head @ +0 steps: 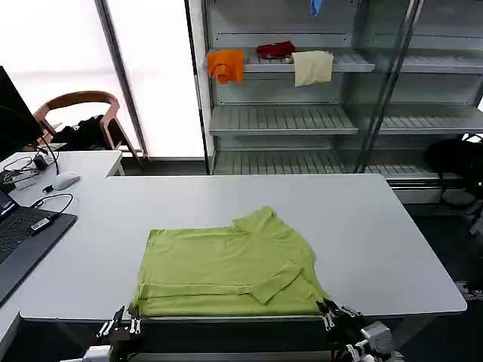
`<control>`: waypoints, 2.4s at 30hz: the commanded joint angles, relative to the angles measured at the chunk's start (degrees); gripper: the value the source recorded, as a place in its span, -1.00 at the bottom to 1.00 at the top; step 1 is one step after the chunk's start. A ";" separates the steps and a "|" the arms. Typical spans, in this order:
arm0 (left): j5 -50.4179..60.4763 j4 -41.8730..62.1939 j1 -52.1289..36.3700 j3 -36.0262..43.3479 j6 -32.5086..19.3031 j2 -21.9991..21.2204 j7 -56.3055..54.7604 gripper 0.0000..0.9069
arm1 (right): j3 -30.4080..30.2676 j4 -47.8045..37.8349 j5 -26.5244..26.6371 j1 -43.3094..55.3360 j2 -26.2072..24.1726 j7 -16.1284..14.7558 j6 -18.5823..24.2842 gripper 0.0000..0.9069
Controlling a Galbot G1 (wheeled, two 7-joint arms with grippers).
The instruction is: Fold and organize the clothes.
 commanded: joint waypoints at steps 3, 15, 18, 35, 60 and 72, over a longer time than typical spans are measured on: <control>4.43 -5.87 7.84 -0.83 -0.26 1.54 -5.47 1.00 | 7.66 4.13 0.72 -3.10 -0.96 0.39 -0.05 1.00; -12.93 0.00 -15.33 -11.99 -2.85 7.41 14.97 1.00 | -5.77 -17.27 3.90 36.68 2.88 -16.09 5.69 1.00; -15.23 5.50 -23.40 -10.04 -3.78 6.87 19.48 1.00 | -14.00 -27.70 4.75 49.79 5.92 -18.44 6.85 1.00; -15.90 31.95 -43.59 -0.71 1.37 5.46 28.53 1.00 | -36.63 -67.43 1.91 78.06 22.49 -30.52 6.05 1.00; -12.34 42.50 -49.36 4.37 3.26 4.20 30.40 0.62 | -36.36 -68.11 -3.25 75.96 24.48 -31.17 -0.13 0.76; -13.96 42.60 -47.56 3.33 3.22 4.02 31.75 -0.96 | -35.96 -67.18 -4.53 74.33 23.71 -33.25 -0.08 -0.64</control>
